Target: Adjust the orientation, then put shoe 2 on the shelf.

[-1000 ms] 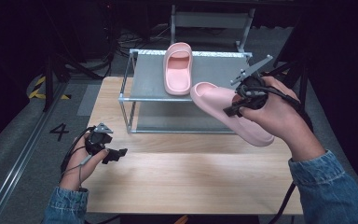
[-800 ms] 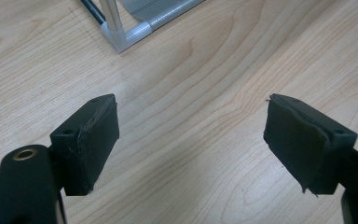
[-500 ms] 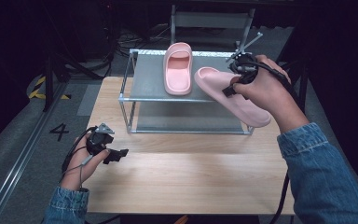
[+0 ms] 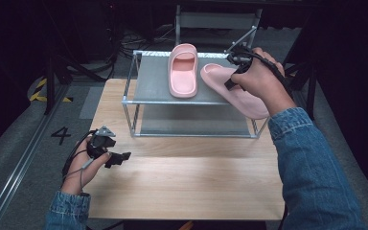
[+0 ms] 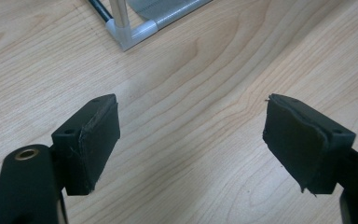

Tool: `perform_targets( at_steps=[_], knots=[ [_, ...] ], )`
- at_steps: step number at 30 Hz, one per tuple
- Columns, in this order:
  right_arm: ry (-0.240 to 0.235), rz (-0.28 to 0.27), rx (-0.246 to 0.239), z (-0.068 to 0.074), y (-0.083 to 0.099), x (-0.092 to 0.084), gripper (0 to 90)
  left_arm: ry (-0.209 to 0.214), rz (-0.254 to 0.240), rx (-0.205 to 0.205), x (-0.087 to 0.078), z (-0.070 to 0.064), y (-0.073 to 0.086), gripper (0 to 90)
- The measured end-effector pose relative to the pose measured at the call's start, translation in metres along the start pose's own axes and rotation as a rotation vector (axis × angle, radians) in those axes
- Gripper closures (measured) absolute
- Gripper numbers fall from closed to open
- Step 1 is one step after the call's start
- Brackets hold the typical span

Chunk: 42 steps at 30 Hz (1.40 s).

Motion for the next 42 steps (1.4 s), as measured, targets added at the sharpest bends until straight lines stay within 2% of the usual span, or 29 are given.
perform_targets(
  at_steps=[4, 8, 11, 12, 13, 17, 18, 20, 21, 23, 24, 26, 30, 34, 37, 38, 39, 42],
  knots=[
    [-0.030, -0.015, 0.009, 0.002, -0.001, 0.006, 78.6, -0.003, -0.006, -0.004, 0.000, 0.001, 0.000, 19.2],
    [-0.007, -0.033, -0.013, 0.003, 0.000, 0.004, 72.3, -0.005, -0.006, 0.001, 0.000, 0.002, 0.000, 19.2],
    [-0.018, -0.059, -0.006, 0.004, 0.002, 0.000, 68.2, 0.000, -0.007, -0.002, 0.000, 0.002, 0.000, 19.2],
    [-0.029, -0.097, 0.004, 0.004, 0.006, -0.008, 65.3, 0.005, -0.004, -0.005, 0.000, 0.001, 0.000, 19.2],
    [-0.032, -0.112, 0.004, 0.004, 0.008, -0.012, 64.5, 0.005, -0.007, -0.005, 0.000, 0.002, 0.000, 19.2],
    [-0.029, -0.145, 0.003, 0.002, 0.019, -0.023, 62.5, 0.012, 0.010, -0.008, 0.002, 0.002, -0.004, 19.1],
    [-0.031, -0.164, 0.001, 0.002, 0.025, -0.028, 61.4, 0.010, 0.017, -0.023, 0.002, 0.002, -0.005, 19.1],
    [-0.029, -0.197, -0.005, 0.001, 0.038, -0.037, 58.9, 0.009, 0.017, -0.026, 0.003, 0.003, -0.007, 19.1],
    [-0.029, -0.197, -0.005, 0.001, 0.038, -0.037, 58.9, 0.009, 0.017, -0.026, 0.003, 0.003, -0.007, 19.1],
    [-0.034, -0.245, -0.021, 0.002, 0.052, -0.047, 56.1, 0.020, 0.021, -0.021, 0.006, 0.002, -0.013, 19.1],
    [-0.034, -0.245, -0.021, 0.002, 0.052, -0.047, 56.1, 0.020, 0.021, -0.021, 0.006, 0.002, -0.013, 19.1],
    [-0.046, -0.279, -0.025, 0.004, 0.065, -0.054, 55.2, 0.028, 0.020, -0.014, 0.010, 0.000, -0.017, 19.1],
    [-0.057, -0.303, 0.007, 0.002, 0.094, -0.062, 57.4, 0.034, 0.050, -0.011, 0.016, -0.003, -0.017, 19.4],
    [-0.063, -0.307, 0.055, -0.006, 0.119, -0.062, 61.1, 0.040, 0.057, -0.009, 0.019, -0.004, -0.020, 19.4],
    [-0.074, -0.291, 0.070, -0.010, 0.137, -0.060, 69.9, 0.043, 0.053, -0.004, 0.020, -0.006, -0.023, 19.4],
    [-0.074, -0.291, 0.070, -0.010, 0.137, -0.060, 69.9, 0.043, 0.053, -0.004, 0.020, -0.006, -0.023, 19.4],
    [-0.073, -0.282, 0.073, -0.011, 0.142, -0.059, 73.6, 0.046, 0.063, 0.005, 0.021, -0.007, -0.023, 19.4],
    [-0.099, -0.258, 0.084, -0.011, 0.155, -0.056, 80.9, 0.050, 0.069, 0.010, 0.021, -0.008, -0.022, 19.4]
  ],
)
Point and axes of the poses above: each handheld gripper's, and its own axes: x roughly forward along the jaws, y roughly out of its underside, z roughly to its left, the point moved 6 cm from there along x, roughly forward along the jaws, and after that the axes turned 3 degrees about -x, right-handed, at the moved point
